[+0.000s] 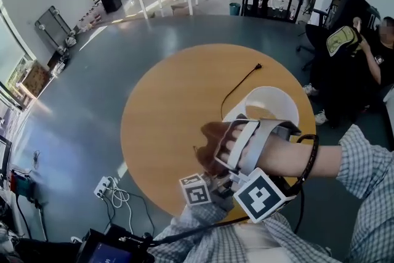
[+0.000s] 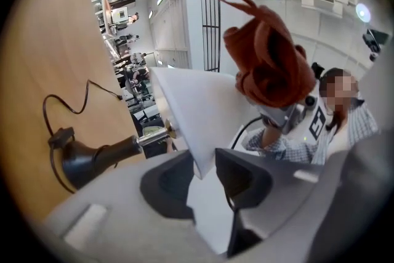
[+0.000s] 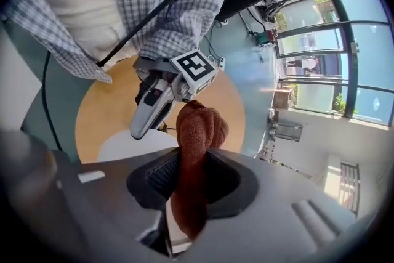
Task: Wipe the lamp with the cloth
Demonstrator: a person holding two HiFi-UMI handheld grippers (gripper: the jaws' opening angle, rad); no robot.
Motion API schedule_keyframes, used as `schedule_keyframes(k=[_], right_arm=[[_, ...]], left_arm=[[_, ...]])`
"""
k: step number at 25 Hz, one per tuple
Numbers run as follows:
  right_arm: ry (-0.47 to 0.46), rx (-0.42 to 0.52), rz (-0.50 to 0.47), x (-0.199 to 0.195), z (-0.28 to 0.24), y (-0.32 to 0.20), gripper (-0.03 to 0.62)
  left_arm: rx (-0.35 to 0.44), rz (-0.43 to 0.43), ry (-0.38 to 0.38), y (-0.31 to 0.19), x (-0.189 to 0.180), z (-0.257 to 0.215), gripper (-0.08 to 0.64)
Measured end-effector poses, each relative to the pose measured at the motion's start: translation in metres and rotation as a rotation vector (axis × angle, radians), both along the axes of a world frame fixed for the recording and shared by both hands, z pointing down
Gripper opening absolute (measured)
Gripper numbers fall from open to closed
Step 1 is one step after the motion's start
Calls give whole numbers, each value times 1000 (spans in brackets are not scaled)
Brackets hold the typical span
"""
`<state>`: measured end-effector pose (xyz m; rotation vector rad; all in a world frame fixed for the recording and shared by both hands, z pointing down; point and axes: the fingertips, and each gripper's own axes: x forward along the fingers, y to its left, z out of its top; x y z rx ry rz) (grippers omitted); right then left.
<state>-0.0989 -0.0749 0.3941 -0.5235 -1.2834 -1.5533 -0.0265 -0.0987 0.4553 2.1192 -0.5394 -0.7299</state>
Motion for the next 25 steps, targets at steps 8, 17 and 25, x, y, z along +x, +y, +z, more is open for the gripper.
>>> schedule_keyframes(k=[8, 17, 25], right_arm=[[-125, -17, 43, 43, -8, 33, 101], [-223, -57, 278, 104, -3, 31, 101], [-392, -144, 595, 154, 10, 11, 101]], left_arm=[[-7, 3, 16, 3, 0, -6, 107], [-19, 8, 22, 5, -2, -10, 107], [-27, 25, 31, 11, -1, -14, 107]])
